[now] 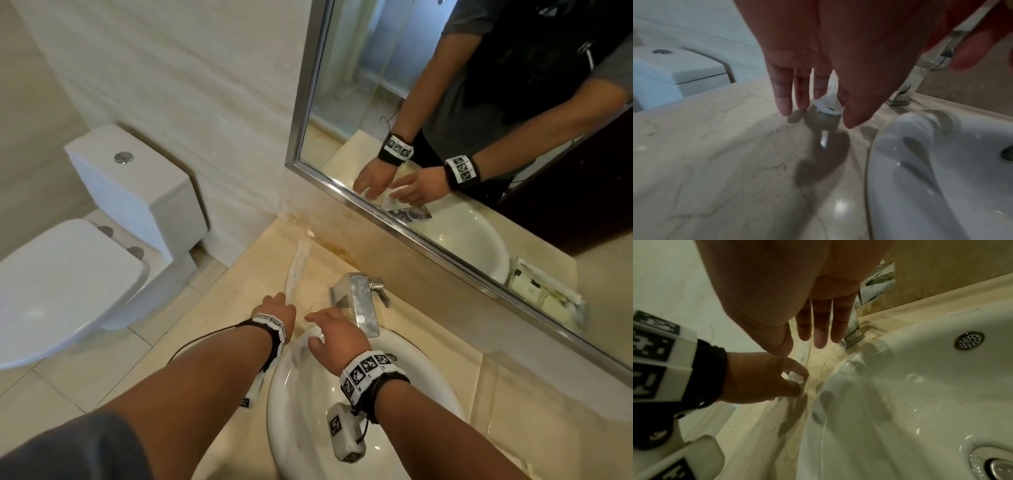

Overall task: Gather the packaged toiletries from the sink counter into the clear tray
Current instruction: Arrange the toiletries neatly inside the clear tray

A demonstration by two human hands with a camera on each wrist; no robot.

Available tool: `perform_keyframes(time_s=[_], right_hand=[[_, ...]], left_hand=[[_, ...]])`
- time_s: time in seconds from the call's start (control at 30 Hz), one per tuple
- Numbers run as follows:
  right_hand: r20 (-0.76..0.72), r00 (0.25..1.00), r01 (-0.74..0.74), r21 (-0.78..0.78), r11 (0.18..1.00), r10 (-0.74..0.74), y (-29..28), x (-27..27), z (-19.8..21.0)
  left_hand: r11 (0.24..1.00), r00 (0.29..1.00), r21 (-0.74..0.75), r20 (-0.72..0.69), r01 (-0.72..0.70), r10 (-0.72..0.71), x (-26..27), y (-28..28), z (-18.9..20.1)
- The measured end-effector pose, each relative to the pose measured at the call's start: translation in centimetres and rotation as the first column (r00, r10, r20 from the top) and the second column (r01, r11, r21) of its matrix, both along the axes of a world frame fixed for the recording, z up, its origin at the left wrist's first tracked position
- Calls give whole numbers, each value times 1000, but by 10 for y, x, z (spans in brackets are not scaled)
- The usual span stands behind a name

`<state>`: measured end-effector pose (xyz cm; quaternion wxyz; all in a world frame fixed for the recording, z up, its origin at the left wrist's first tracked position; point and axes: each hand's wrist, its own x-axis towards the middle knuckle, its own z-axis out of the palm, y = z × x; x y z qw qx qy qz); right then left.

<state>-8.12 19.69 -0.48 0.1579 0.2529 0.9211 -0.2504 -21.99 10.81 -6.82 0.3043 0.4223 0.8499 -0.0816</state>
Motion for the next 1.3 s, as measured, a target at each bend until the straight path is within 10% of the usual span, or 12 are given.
perform_keyframes(time_s=[0.7, 1.07, 1.3], right_hand=[[59, 995, 85, -35, 996, -83, -20, -3, 7], [-270, 773, 439, -426, 791, -574, -29, 37, 31], [-309, 712, 466, -465, 753, -631, -24, 90, 42]], left_hand=[[865, 861, 220, 360, -452, 358, 3, -42, 14], [853, 940, 421, 275, -307, 203, 51, -87, 44], [923, 970, 363, 239, -123, 36, 100, -75, 72]])
